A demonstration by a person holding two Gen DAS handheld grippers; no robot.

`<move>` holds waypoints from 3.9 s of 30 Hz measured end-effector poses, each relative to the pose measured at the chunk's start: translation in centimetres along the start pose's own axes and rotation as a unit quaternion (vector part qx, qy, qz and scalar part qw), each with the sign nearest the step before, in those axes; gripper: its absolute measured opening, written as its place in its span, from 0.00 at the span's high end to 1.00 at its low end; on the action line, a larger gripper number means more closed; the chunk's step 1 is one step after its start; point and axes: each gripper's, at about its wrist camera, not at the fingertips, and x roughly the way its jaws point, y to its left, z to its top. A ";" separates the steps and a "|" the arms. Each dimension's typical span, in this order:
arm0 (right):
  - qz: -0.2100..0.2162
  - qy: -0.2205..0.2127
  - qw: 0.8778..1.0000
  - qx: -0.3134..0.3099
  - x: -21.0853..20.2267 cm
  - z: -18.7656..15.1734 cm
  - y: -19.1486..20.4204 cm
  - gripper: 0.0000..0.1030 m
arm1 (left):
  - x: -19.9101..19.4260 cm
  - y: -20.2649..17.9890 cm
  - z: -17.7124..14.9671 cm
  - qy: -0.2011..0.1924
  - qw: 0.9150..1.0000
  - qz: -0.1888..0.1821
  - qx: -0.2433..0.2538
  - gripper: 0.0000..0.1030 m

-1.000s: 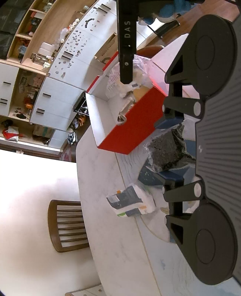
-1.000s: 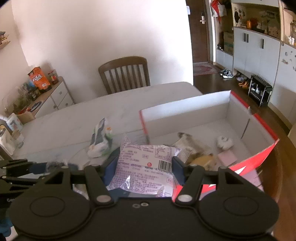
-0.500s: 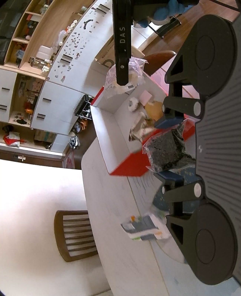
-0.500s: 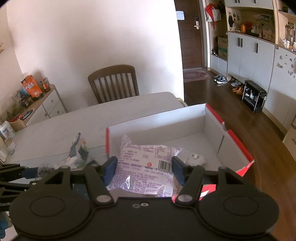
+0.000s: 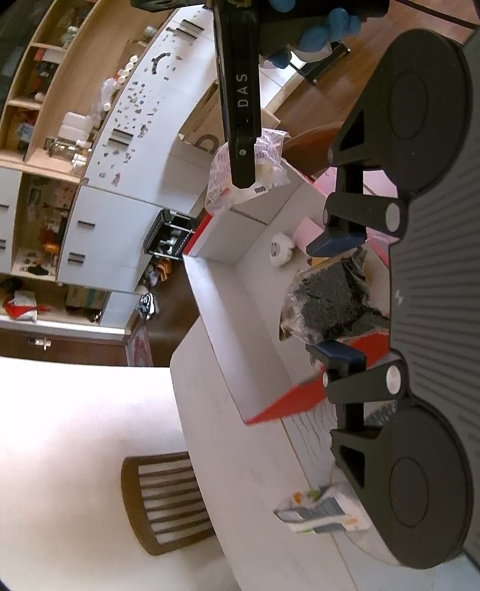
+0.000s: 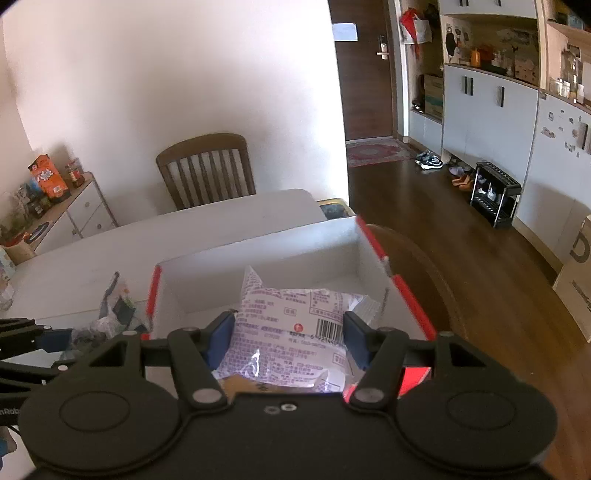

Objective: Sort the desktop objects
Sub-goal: 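Carry the black bag with the left tool while the right tool carries the white bag into the box, then open the left tool to drop the black bag while the right tool releases the white bag, then withdraw both tools from the red box back toward the table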

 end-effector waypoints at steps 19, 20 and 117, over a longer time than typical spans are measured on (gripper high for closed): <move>0.008 0.035 0.999 -0.003 5.8 1.8 -3.1 0.39 | 9.1 -1.6 2.6 0.045 0.997 0.014 0.055 0.54; 0.010 0.039 0.999 -0.004 6.3 1.9 -3.1 0.39 | 9.5 -1.4 2.7 0.047 0.997 0.014 0.057 0.54; 0.064 0.020 0.996 -0.060 0.0 0.1 7.4 0.18 | -4.0 3.4 -1.9 -0.008 0.999 -0.046 0.027 0.34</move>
